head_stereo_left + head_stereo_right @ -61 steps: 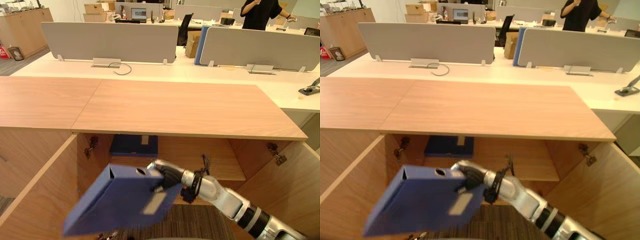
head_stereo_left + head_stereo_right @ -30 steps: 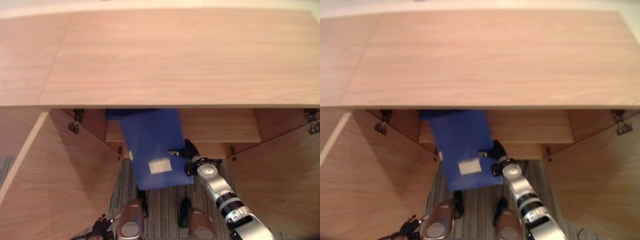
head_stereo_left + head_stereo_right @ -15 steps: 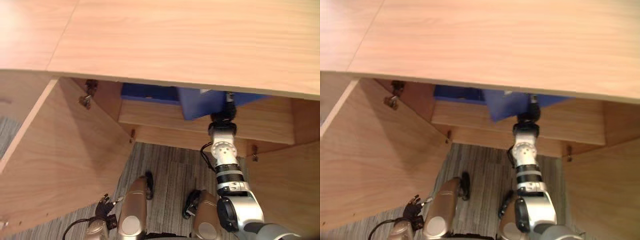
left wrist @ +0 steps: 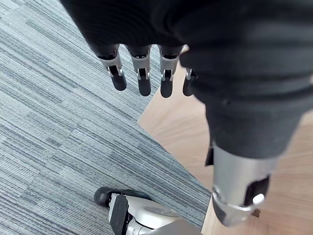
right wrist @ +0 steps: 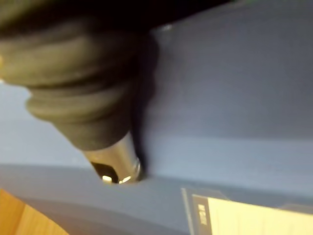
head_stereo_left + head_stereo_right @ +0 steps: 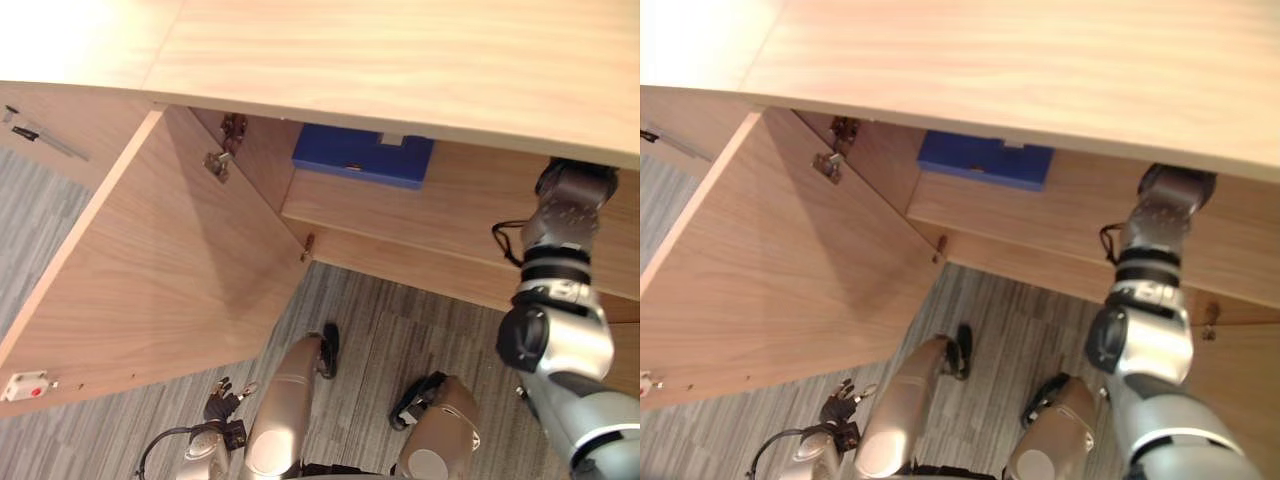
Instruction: Walk over to the cabinet, pick up the folder, carry it to the office cabinet, place the folder inside the office cabinet, then close the office cabinet door
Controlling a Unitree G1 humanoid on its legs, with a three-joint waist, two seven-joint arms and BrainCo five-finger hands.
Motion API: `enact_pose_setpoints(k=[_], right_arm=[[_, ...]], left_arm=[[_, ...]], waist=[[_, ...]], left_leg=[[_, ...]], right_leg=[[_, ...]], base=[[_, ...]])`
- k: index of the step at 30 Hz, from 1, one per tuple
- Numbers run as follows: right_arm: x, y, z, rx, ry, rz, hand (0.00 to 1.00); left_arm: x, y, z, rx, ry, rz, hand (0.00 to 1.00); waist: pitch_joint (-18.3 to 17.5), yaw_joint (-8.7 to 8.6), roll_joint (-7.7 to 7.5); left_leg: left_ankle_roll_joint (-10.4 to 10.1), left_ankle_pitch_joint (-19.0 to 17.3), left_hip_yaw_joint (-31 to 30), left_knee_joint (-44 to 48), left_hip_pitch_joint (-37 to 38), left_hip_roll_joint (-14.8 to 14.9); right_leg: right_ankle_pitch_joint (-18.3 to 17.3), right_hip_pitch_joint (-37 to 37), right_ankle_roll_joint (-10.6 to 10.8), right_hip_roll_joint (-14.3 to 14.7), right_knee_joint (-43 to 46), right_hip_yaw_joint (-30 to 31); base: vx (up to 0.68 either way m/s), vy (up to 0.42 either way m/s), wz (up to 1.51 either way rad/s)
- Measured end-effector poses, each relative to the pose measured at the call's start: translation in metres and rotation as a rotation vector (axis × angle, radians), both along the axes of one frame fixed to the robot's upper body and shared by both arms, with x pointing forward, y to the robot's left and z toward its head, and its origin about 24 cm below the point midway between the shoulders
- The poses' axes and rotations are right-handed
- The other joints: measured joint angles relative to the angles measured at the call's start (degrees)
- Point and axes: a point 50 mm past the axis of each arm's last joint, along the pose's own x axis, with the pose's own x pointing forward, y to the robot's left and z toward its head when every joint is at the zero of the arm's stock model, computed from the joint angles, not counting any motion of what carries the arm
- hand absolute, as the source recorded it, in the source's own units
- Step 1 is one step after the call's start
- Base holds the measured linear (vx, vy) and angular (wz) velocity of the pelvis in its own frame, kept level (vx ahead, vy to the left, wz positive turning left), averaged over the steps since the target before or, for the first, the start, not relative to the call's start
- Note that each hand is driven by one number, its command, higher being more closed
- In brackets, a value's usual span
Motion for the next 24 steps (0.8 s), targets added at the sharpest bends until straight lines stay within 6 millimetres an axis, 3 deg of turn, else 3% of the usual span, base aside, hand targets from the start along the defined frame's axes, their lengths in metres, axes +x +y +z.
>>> enact_pose_setpoints(k=[6,10,14,15,20,24], right_arm=[[0.000,-0.013,0.029,-0.108,0.064,-0.021,1.00],[-0.004,-0.029,0.015,-0.095,0.175,-0.065,1.00],[-0.002,-0.032,-0.007,-0.035,0.292,-0.060,1.00],[-0.002,-0.032,-0.008,-0.022,0.300,-0.060,0.00],[-0.004,-0.034,-0.005,-0.061,0.316,-0.076,0.00],[-0.008,-0.041,0.004,-0.255,0.390,-0.120,0.00]], left_arm=[[-0.001,0.000,-0.001,-0.001,0.010,-0.004,0.00],[-0.001,-0.003,-0.001,0.001,0.017,-0.019,0.00],[0.000,-0.005,-0.001,0.000,0.019,-0.028,0.00],[0.000,-0.006,-0.002,0.000,0.021,-0.038,0.00],[0.000,-0.007,-0.002,0.003,0.022,-0.039,0.00],[-0.003,-0.007,-0.005,-0.001,0.041,-0.031,0.00]], waist=[[0.01,-0.19,1.21],[-0.04,-0.50,1.29],[-0.07,-0.96,1.71],[0.06,-0.99,2.24],[-0.13,-0.92,2.85],[-0.12,-1.14,2.84]], left_leg=[[0.58,1.34,2.71,-1.65,-2.09,-1.06],[0.81,2.68,4.12,-3.23,-2.11,-1.16],[0.22,4.52,4.47,-4.99,-2.86,-1.52],[0.30,4.90,4.46,-5.29,-2.85,-1.62],[0.33,5.09,4.55,-5.32,-2.92,-1.64],[0.30,5.08,4.58,-5.12,-2.93,-1.57]], right_leg=[[-0.45,-3.97,-0.04,-3.30,2.70,1.33],[-0.45,-4.79,-0.04,-4.43,3.04,1.40],[-0.43,-6.50,-0.08,-4.91,3.26,1.63],[-0.42,-6.62,-0.10,-4.95,3.26,1.63],[-0.61,-7.24,-0.41,-4.95,3.74,2.26],[-0.67,-7.36,-0.48,-4.78,3.95,2.70]], base=[[-0.08,0.027,0.14],[-0.04,0.021,0.11],[-0.01,0.000,0.04],[-0.01,-0.010,0.06],[0.00,0.000,0.00],[-0.01,0.004,0.00]])
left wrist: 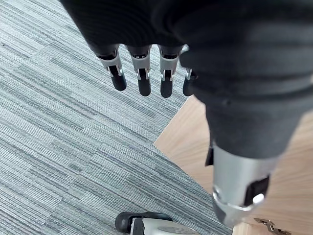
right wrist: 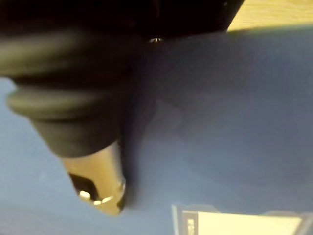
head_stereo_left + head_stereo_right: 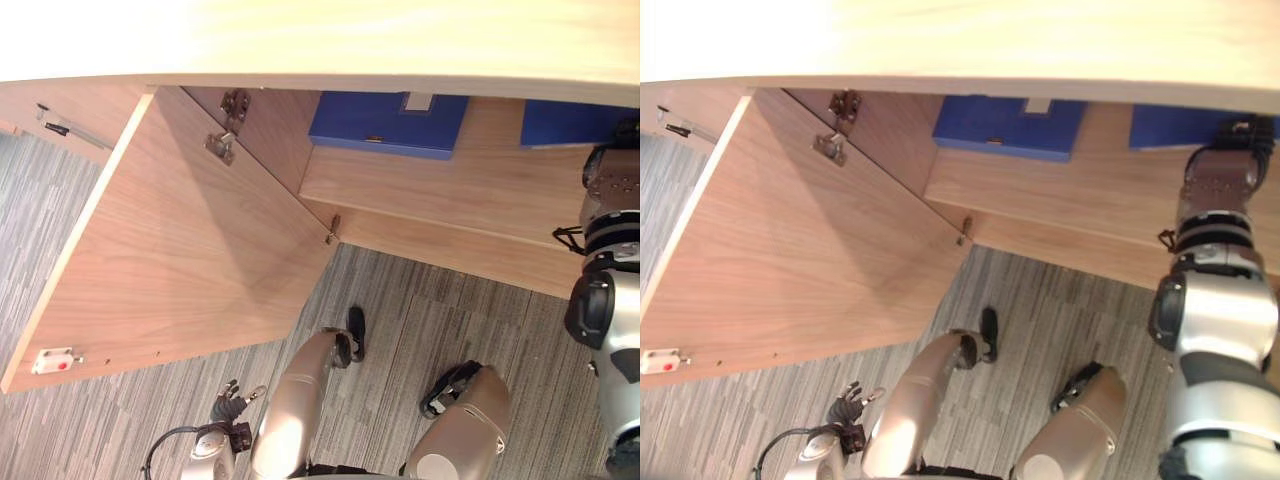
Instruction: Walk over to the cabinet, pick up the folder, carry it to the office cabinet, place the folder inside the office cabinet, then close the office cabinet door
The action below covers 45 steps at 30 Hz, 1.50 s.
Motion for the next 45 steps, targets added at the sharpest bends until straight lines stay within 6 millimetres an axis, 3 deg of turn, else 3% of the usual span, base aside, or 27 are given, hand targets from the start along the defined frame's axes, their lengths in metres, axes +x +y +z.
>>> enact_pose_setpoints(k=[4,11,17,20,22,24,29,31,37,42,45], right_arm=[[0.005,0.006,-0.001,-0.287,0.159,0.057,0.00],[0.015,0.019,-0.019,-0.574,0.384,0.158,0.00],[0.020,0.028,-0.036,-0.872,0.627,0.238,0.00],[0.021,0.033,-0.059,-1.040,0.771,0.328,0.00],[0.017,0.035,-0.089,-1.118,0.899,0.421,0.00],[0.012,0.032,-0.107,-1.169,0.999,0.467,0.00],[0.006,0.030,-0.122,-1.392,1.156,0.539,0.00],[0.003,0.033,-0.136,-1.600,1.269,0.606,0.00],[0.003,0.042,-0.143,-1.780,1.254,0.652,0.00],[0.005,0.059,-0.157,-1.719,1.164,0.726,0.00],[0.004,0.081,-0.180,-1.655,1.118,0.799,0.00]], left_arm=[[0.000,0.000,-0.001,-0.012,0.008,0.016,0.00],[0.002,0.000,-0.001,-0.014,0.002,0.017,0.00],[0.003,0.002,0.001,-0.005,-0.009,0.016,0.00],[0.003,0.004,0.001,-0.003,-0.015,0.011,0.00],[0.006,0.006,0.004,-0.004,-0.034,-0.001,0.00],[0.010,0.006,0.008,-0.010,-0.062,-0.015,0.00],[0.013,0.010,0.011,-0.011,-0.082,-0.037,0.00],[0.011,0.013,0.012,-0.012,-0.087,-0.052,0.00],[0.013,0.011,0.014,-0.003,-0.099,-0.109,0.00],[0.025,0.009,0.019,-0.008,-0.131,-0.123,0.00],[0.032,0.007,0.022,-0.011,-0.153,-0.121,0.00]], waist=[[0.03,-0.21,-0.04],[0.15,0.02,-0.36],[0.27,0.11,-1.70],[0.25,0.24,-2.28],[-0.19,0.10,-3.10],[-0.25,-0.13,-3.24],[-0.35,-0.17,-3.52],[-0.62,-0.33,-3.79],[-1.09,-1.52,-3.80],[-2.25,-2.09,-3.92],[-2.70,-2.23,-4.14]], left_leg=[[-0.19,-0.09,0.15,0.05,0.05,0.52],[-0.56,0.92,0.86,-1.25,0.39,1.31],[-0.86,2.64,1.25,-4.70,2.38,1.56],[-1.35,3.73,1.34,-8.43,5.68,2.09],[-1.26,4.85,2.42,-12.96,8.73,2.51],[-1.34,6.51,4.07,-16.43,10.59,3.15],[-1.06,11.94,5.01,-26.88,15.89,1.92],[-1.12,13.41,5.02,-30.71,18.46,1.41],[-2.05,18.40,5.76,-41.12,23.18,0.92],[-2.03,20.37,7.13,-45.27,25.06,2.46],[-2.10,20.24,7.89,-45.24,26.63,4.09]], right_leg=[[0.03,-0.09,-0.03,0.57,-0.02,0.29],[0.37,-0.98,-0.60,1.40,-0.35,0.92],[1.08,-0.56,-1.29,2.10,-1.92,1.03],[2.37,2.20,-1.47,3.52,-5.04,0.25],[3.68,4.28,-1.35,4.26,-7.97,-0.48],[4.68,5.49,-1.33,4.68,-10.05,-1.43],[6.84,7.59,-0.85,5.16,-14.10,-2.28],[7.19,9.10,-0.64,5.32,-15.43,-2.77],[8.39,9.51,-0.35,6.66,-18.21,-2.90],[9.92,10.19,-0.31,9.81,-22.02,-2.80],[11.09,12.49,-0.39,12.28,-25.33,-2.80]], base=[[-0.05,0.022,-0.04],[-0.02,-0.004,-0.06],[0.00,-0.032,-0.06],[0.00,-0.039,-0.13],[0.00,-0.020,-0.04],[0.00,-0.018,0.02],[0.01,-0.002,0.00],[0.05,0.001,0.01],[0.03,-0.002,-0.08],[0.05,-0.054,-0.20],[0.06,-0.093,-0.29]])
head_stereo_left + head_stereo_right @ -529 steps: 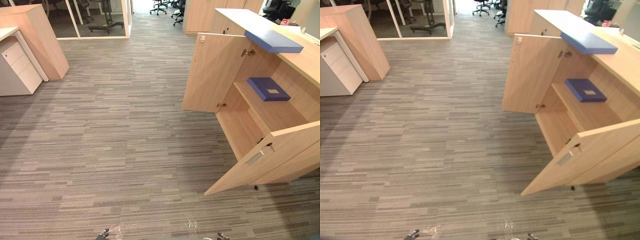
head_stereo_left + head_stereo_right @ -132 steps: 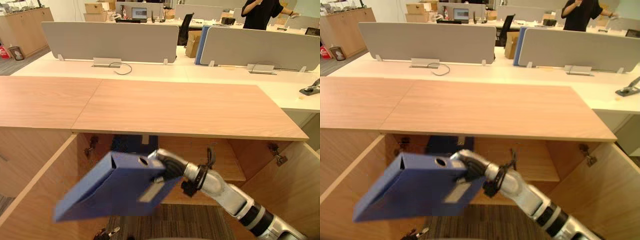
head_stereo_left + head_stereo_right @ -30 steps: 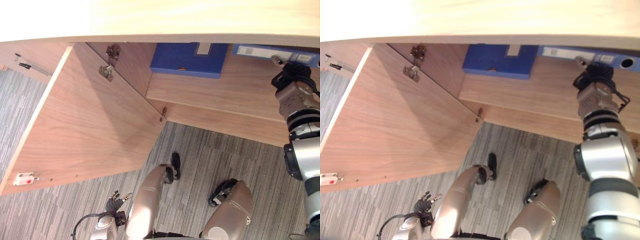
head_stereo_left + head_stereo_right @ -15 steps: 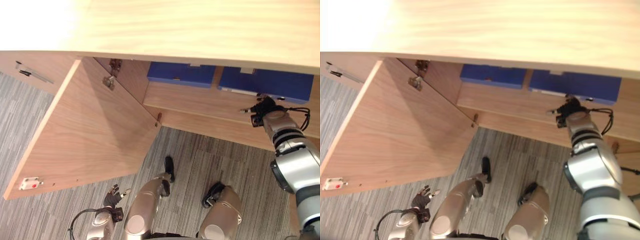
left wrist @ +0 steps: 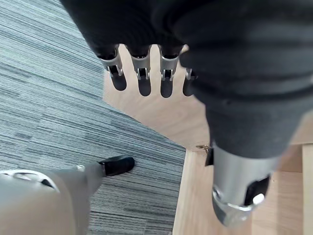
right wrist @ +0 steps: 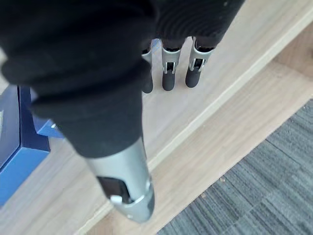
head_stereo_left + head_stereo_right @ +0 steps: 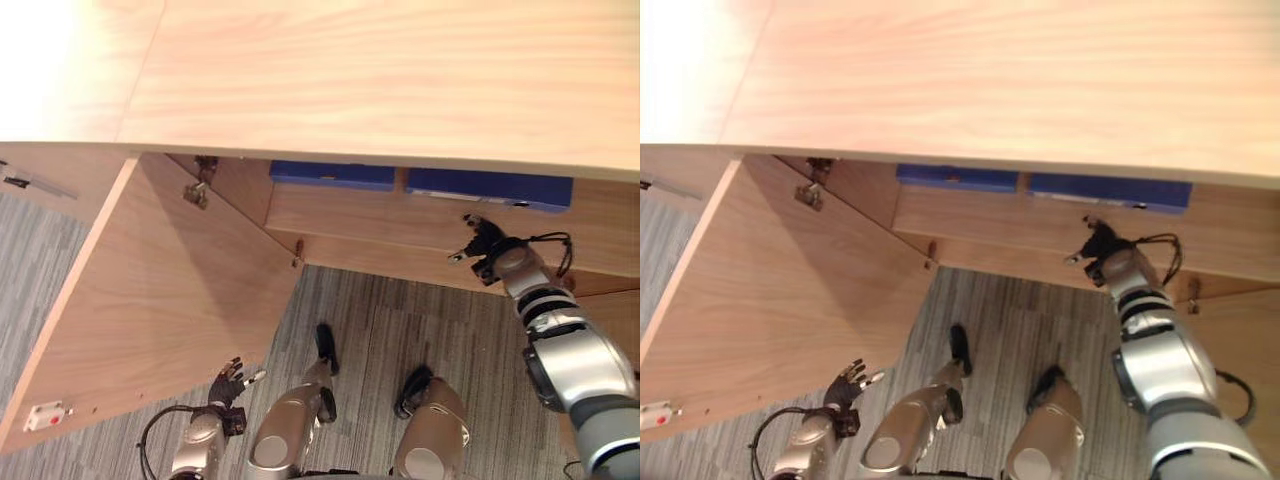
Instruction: Walk over to the cabinet, pick up the folder, carry it to the office cabinet, place the folder inside the office cabinet, then close the office cabinet door
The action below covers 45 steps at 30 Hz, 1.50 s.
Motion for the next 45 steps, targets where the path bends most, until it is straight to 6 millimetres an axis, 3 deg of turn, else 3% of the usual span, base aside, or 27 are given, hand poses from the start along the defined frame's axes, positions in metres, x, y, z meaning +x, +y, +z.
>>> enact_pose_setpoints(k=[2,5,7,8,10,11,14,16,18,22,25,31,33,34,35,37,39,40,41,43,45], right_arm=[[-0.003,0.021,-0.020,0.089,0.011,-0.002,0.00],[-0.027,0.067,-0.076,0.284,0.040,-0.067,0.00],[-0.076,0.105,-0.139,0.447,0.182,-0.167,0.00],[-0.093,0.111,-0.154,0.498,0.226,-0.208,0.00],[-0.166,0.119,-0.206,0.652,0.401,-0.424,0.00],[-0.183,0.116,-0.214,0.675,0.419,-0.474,0.00],[-0.205,0.099,-0.222,0.780,0.370,-0.672,0.00],[-0.226,0.091,-0.229,0.823,0.373,-0.788,0.00],[-0.238,0.088,-0.233,0.837,0.377,-0.841,0.00],[-0.275,0.069,-0.241,0.847,0.391,-1.004,0.00],[-0.290,0.067,-0.245,0.894,0.398,-1.087,0.00],[-0.283,0.073,-0.244,0.899,0.418,-1.012,0.00],[-0.281,0.073,-0.243,0.912,0.402,-1.015,0.00],[-0.279,0.073,-0.242,0.926,0.386,-1.026,0.00],[-0.281,0.068,-0.242,0.937,0.363,-1.063,0.00],[-0.284,0.065,-0.242,0.955,0.343,-1.102,0.00],[-0.288,0.061,-0.242,0.958,0.333,-1.131,0.00],[-0.297,0.059,-0.244,0.955,0.331,-1.185,0.00],[-0.307,0.059,-0.246,0.971,0.336,-1.239,0.00],[-0.311,0.046,-0.246,0.970,0.311,-1.294,0.00],[-0.317,0.045,-0.248,0.997,0.315,-1.367,0.00]], left_arm=[[0.002,-0.002,0.001,-0.012,-0.007,0.022,0.00],[0.004,-0.001,-0.001,-0.019,-0.002,0.107,0.00],[-0.002,0.002,-0.006,-0.004,0.033,0.167,0.00],[-0.003,0.002,-0.007,0.000,0.041,0.183,0.00],[-0.020,-0.008,-0.020,-0.030,0.115,0.271,0.00],[-0.026,-0.012,-0.024,-0.044,0.140,0.286,0.00],[-0.033,-0.015,-0.031,-0.050,0.187,0.322,0.00],[-0.046,-0.013,-0.037,-0.067,0.224,0.382,0.00],[-0.055,-0.010,-0.039,-0.067,0.245,0.412,0.00],[-0.067,-0.014,-0.046,-0.047,0.308,0.377,0.00],[-0.064,-0.018,-0.048,-0.070,0.322,0.366,0.00],[-0.061,-0.027,-0.049,-0.056,0.335,0.293,0.00],[-0.058,-0.029,-0.048,-0.041,0.328,0.258,0.00],[-0.057,-0.030,-0.048,-0.034,0.327,0.242,0.00],[-0.057,-0.033,-0.048,-0.030,0.327,0.211,0.00],[-0.056,-0.031,-0.046,-0.020,0.309,0.218,0.00],[-0.061,-0.032,-0.047,-0.013,0.321,0.207,0.00],[-0.064,-0.030,-0.048,-0.006,0.325,0.207,0.00],[-0.068,-0.021,-0.049,0.015,0.335,0.212,0.00],[-0.078,-0.027,-0.054,-0.005,0.391,0.204,0.00],[-0.090,-0.021,-0.058,0.004,0.435,0.219,0.00]], waist=[[-0.15,0.20,-0.07],[-0.96,0.76,-1.43],[-2.01,0.65,-2.55],[-2.08,0.69,-2.68],[-3.90,1.06,-2.71],[-4.61,0.98,-2.78],[-7.61,0.07,-3.99],[-10.45,-0.09,-5.70],[-12.41,-0.31,-6.38],[-16.63,-2.31,-6.88],[-16.76,-2.91,-7.13],[-15.90,-3.17,-8.43],[-15.51,-3.03,-8.63],[-15.33,-2.78,-8.57],[-14.89,-3.21,-7.82],[-15.01,-3.01,-8.09],[-15.43,-3.37,-7.84],[-16.31,-3.32,-8.54],[-17.75,-2.58,-10.15],[-18.52,-2.67,-5.97],[-18.49,-2.67,-4.92]], left_leg=[[-0.13,-0.70,1.07,0.05,1.50,1.63],[-0.60,-4.01,3.68,4.25,2.61,5.09],[-1.68,-8.52,3.90,10.89,2.67,8.22],[-2.09,-9.92,3.23,12.95,2.64,8.91],[-4.65,-15.29,-5.17,18.29,2.47,9.85],[-5.11,-16.32,-6.72,18.67,2.51,9.80],[-5.43,-18.87,-9.53,18.09,4.91,9.42],[-4.44,-20.15,-4.56,15.58,9.62,9.46],[-4.18,-20.97,-1.06,14.71,12.13,9.34],[-3.98,-22.61,5.52,14.11,16.40,8.38],[-3.98,-23.82,8.93,14.27,19.01,8.04],[-3.14,-24.93,14.99,13.23,24.71,6.75],[-2.73,-25.18,17.58,13.13,25.44,6.97],[-2.51,-25.28,19.64,13.09,25.37,7.22],[-2.29,-25.12,20.50,12.93,25.84,7.32],[-2.47,-25.05,23.44,13.31,27.52,7.66],[-3.74,-24.32,25.07,12.99,28.41,8.63],[-4.93,-23.59,25.51,12.47,28.72,8.69],[-5.86,-22.63,25.55,11.40,28.87,7.60],[-4.42,-21.89,20.97,8.93,28.24,9.66],[-4.03,-22.21,14.08,6.84,28.23,9.26]], right_leg=[[1.08,1.76,-0.29,2.44,-2.88,0.42],[3.06,4.66,-0.98,6.81,-7.81,2.41],[4.33,7.76,-1.29,10.11,-11.68,3.91],[4.67,8.45,-1.40,10.91,-12.60,4.39],[5.76,9.95,-1.43,13.67,-14.82,7.78],[6.31,9.86,-1.43,14.07,-15.55,8.50],[10.47,10.92,-0.76,16.83,-21.70,13.84],[13.46,13.67,-0.06,17.72,-27.21,17.92],[15.08,14.94,0.24,17.98,-29.97,20.78],[17.71,17.13,1.26,17.77,-34.19,26.74],[18.27,17.58,1.59,17.97,-34.62,30.19],[18.51,14.85,1.62,19.23,-29.11,34.33],[19.23,13.25,0.19,18.90,-27.90,29.43],[17.38,12.91,-2.57,17.16,-27.23,23.82],[13.70,11.85,-4.09,12.62,-21.82,12.04],[9.71,10.90,-5.11,4.22,-8.44,0.05],[8.37,12.37,-5.44,0.20,-2.14,-3.61],[8.32,14.17,-4.41,-1.67,-2.50,-5.48],[6.33,15.27,1.20,0.32,-9.02,-5.09],[9.91,16.81,-0.15,7.27,-17.07,-3.79],[13.82,19.04,-1.90,13.50,-25.97,-1.82]], base=[[0.05,-0.084,-0.48],[0.03,-0.090,-0.63],[0.06,-0.102,-0.53],[0.07,-0.082,-0.58],[0.07,-0.017,-0.83],[0.06,0.076,-1.02],[0.02,0.103,-0.90],[-0.01,0.126,-1.04],[0.03,0.130,-0.92],[0.07,0.144,-0.77],[0.06,0.100,-0.66],[-0.02,0.049,-0.79],[-0.15,0.000,-0.70],[-0.20,-0.003,-0.64],[-0.12,0.019,-0.59],[-0.08,-0.003,-0.62],[-0.02,-0.141,-0.44],[0.05,-0.241,-0.59],[0.07,-0.266,-0.77],[0.04,-0.252,-0.96],[-0.06,-0.149,-1.00]])
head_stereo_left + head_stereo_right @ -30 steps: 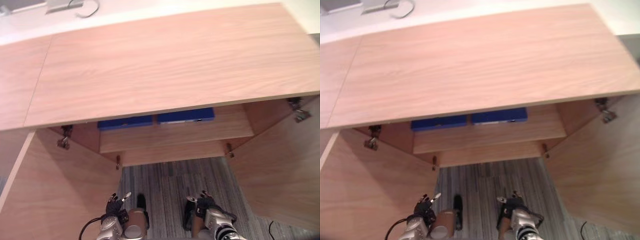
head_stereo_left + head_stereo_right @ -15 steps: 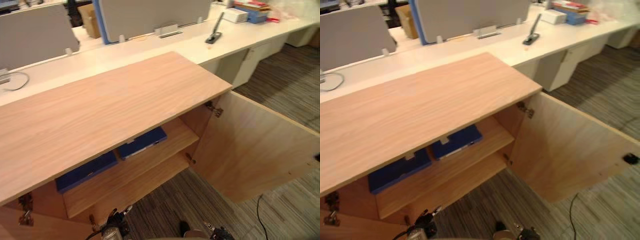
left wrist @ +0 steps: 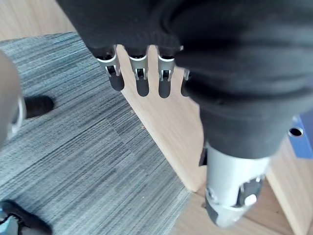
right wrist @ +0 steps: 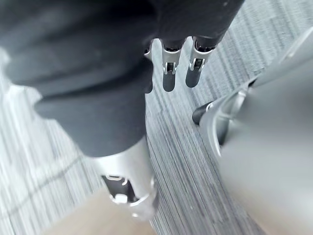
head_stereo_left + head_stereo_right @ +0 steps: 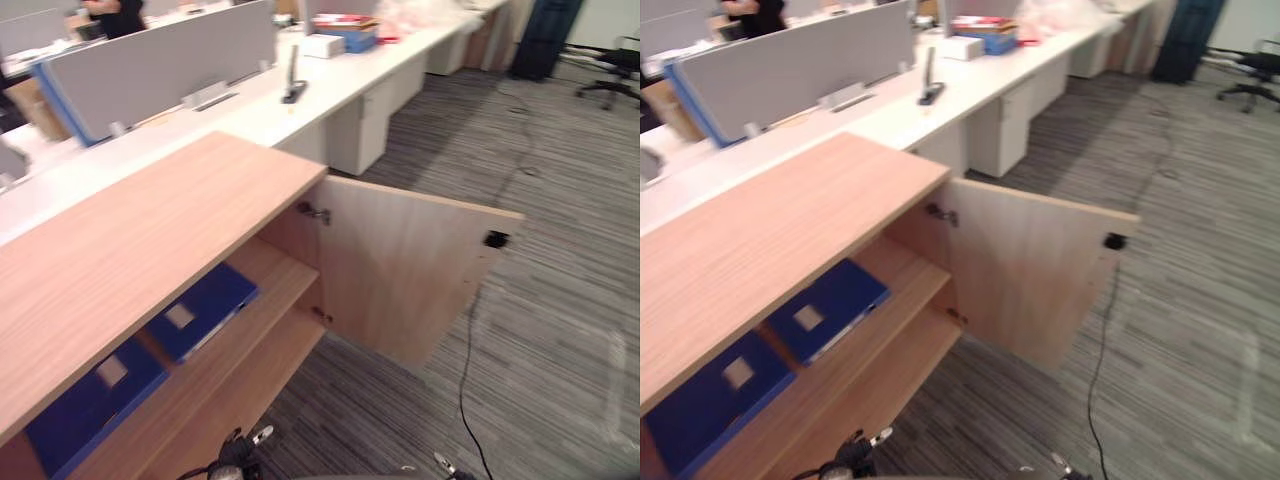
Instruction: Walk over to the cabinet, pick up the folder, carry it to the office cabinet, place the folder inside the office cabinet, then close the office cabinet door
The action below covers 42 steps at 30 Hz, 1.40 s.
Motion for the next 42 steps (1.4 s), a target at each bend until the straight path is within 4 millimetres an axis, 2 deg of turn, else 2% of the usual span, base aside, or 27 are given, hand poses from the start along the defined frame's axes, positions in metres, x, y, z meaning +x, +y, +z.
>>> enact_pose_setpoints(k=[1,2,4,5,8,9,10,12,15,16,18,22,27,31,35,39,42], right_arm=[[-0.010,0.002,-0.002,0.021,0.024,-0.044,0.00],[-0.015,0.003,-0.003,0.030,0.037,-0.057,0.00],[-0.015,0.002,-0.003,0.035,0.035,-0.069,0.00],[-0.012,0.003,-0.003,0.036,0.029,-0.065,0.00],[0.004,-0.001,0.000,0.016,-0.006,-0.006,0.00],[0.015,-0.007,0.004,-0.013,-0.036,0.021,0.00],[0.034,-0.019,0.012,-0.061,-0.085,0.048,0.00],[0.052,-0.032,0.020,-0.110,-0.130,0.065,0.00],[0.098,-0.071,0.054,-0.274,-0.259,0.089,0.00],[0.106,-0.078,0.060,-0.301,-0.280,0.090,0.00],[0.132,-0.100,0.087,-0.406,-0.353,0.120,0.00],[0.170,-0.122,0.127,-0.515,-0.457,0.149,0.00],[0.207,-0.134,0.165,-0.538,-0.557,0.137,0.00],[0.233,-0.150,0.208,-0.580,-0.649,0.137,0.00],[0.254,-0.145,0.232,-0.577,-0.715,0.169,0.00],[0.270,-0.141,0.252,-0.581,-0.755,0.223,0.00],[0.280,-0.136,0.263,-0.561,-0.778,0.255,0.00]], left_arm=[[-0.005,0.005,-0.001,0.004,0.021,0.011,0.00],[-0.007,0.006,-0.002,0.005,0.031,0.013,0.00],[-0.013,0.011,-0.003,0.008,0.047,0.023,0.00],[-0.013,0.012,-0.003,0.009,0.045,0.026,0.00],[-0.011,0.016,-0.002,0.024,0.044,0.002,0.00],[-0.009,0.016,-0.001,0.030,0.042,-0.022,0.00],[-0.005,0.016,0.000,0.041,0.028,-0.050,0.00],[-0.004,0.017,0.001,0.048,0.020,-0.065,0.00],[-0.001,0.023,0.003,0.073,0.012,-0.101,0.00],[0.000,0.024,0.004,0.078,0.012,-0.107,0.00],[-0.003,0.029,0.004,0.093,0.020,-0.118,0.00],[-0.010,0.035,0.003,0.106,0.038,-0.121,0.00],[-0.014,0.039,0.003,0.105,0.049,-0.128,0.00],[-0.018,0.037,0.002,0.093,0.055,-0.125,0.00],[-0.028,0.037,0.000,0.078,0.074,-0.095,0.00],[-0.028,0.031,-0.001,0.060,0.073,-0.124,0.00],[-0.028,0.029,-0.001,0.050,0.066,-0.147,0.00]], waist=[[-0.06,-0.22,-0.19],[-0.18,-0.38,-0.38],[-0.13,-0.44,-0.66],[-0.15,-0.44,-0.61],[0.34,-0.46,-0.97],[0.45,-0.44,-1.14],[0.53,-0.36,-1.19],[0.77,-0.23,-1.26],[1.48,-0.14,-1.31],[1.42,-0.14,-1.21],[1.60,-0.14,-1.32],[1.77,-0.12,-1.29],[2.05,0.03,-0.91],[3.39,0.21,1.06],[3.89,0.53,1.74],[5.24,1.67,2.64],[5.92,1.90,3.44]], left_leg=[[0.27,-0.21,-0.04,0.03,0.50,0.68],[0.18,-0.17,-0.68,-0.18,0.77,1.15],[0.04,-0.14,-1.24,-0.78,0.42,1.69],[0.01,-0.12,-1.28,-0.77,0.17,1.66],[-0.01,-0.11,-1.85,-0.73,0.17,1.14],[-0.04,-0.14,-2.17,-0.74,0.16,0.85],[-0.16,-0.22,-2.22,-0.79,0.13,0.48],[-0.16,-0.24,-2.24,-0.81,0.15,0.19],[-0.55,-0.64,-2.59,-0.85,0.15,-0.03],[-0.57,-0.68,-2.65,-0.86,0.15,-0.05],[-0.64,-0.79,-3.02,-1.12,0.12,-0.14],[-0.63,-0.78,-4.58,-1.54,0.02,-0.46],[-0.58,-0.75,-5.83,-1.25,-0.87,-1.26],[-0.49,-0.69,-8.63,-0.43,-1.52,-2.38],[-0.34,-0.59,-10.23,0.22,-2.39,-2.77],[-0.02,-0.37,-12.01,0.39,-3.07,-3.15],[0.57,0.08,-13.98,0.42,-3.91,-3.74]], right_leg=[[1.05,1.98,-0.31,2.52,-3.41,0.22],[1.57,2.65,-0.35,3.47,-4.81,0.27],[4.33,3.81,-0.44,5.79,-9.97,1.19],[4.97,3.86,-0.45,6.02,-10.95,1.40],[6.98,5.06,-0.28,6.38,-14.27,1.83],[7.63,5.57,-0.19,6.59,-15.34,1.84],[8.33,5.68,-0.12,6.58,-16.24,2.22],[8.75,5.65,-0.06,6.49,-16.69,2.78],[8.95,5.55,-0.01,6.31,-16.70,2.99],[8.97,5.55,0.01,6.29,-16.70,2.99],[9.01,5.44,0.05,6.27,-16.70,2.99],[9.20,5.23,0.30,6.02,-16.70,2.99],[9.56,4.82,0.77,5.02,-16.67,2.46],[9.82,5.46,1.11,3.48,-16.66,1.40],[9.93,5.59,1.25,2.73,-16.65,0.22],[10.23,5.90,1.32,2.15,-16.65,-1.12],[10.45,6.08,1.48,1.38,-16.63,-2.71]], base=[[-0.05,-0.098,-0.53],[-0.02,-0.100,-0.23],[-0.01,-0.084,-0.21],[-0.02,-0.029,-0.22],[-0.02,-0.009,-0.07],[-0.04,-0.007,-0.03],[-0.04,0.000,-0.08],[-0.03,0.010,-0.13],[-0.05,0.004,-0.02],[-0.03,-0.008,0.01],[0.00,0.000,0.00],[0.00,0.000,0.00],[-0.01,-0.003,0.05],[-0.03,-0.004,0.19],[-0.04,-0.011,0.16],[-0.06,-0.018,0.18],[-0.07,-0.003,0.29]])
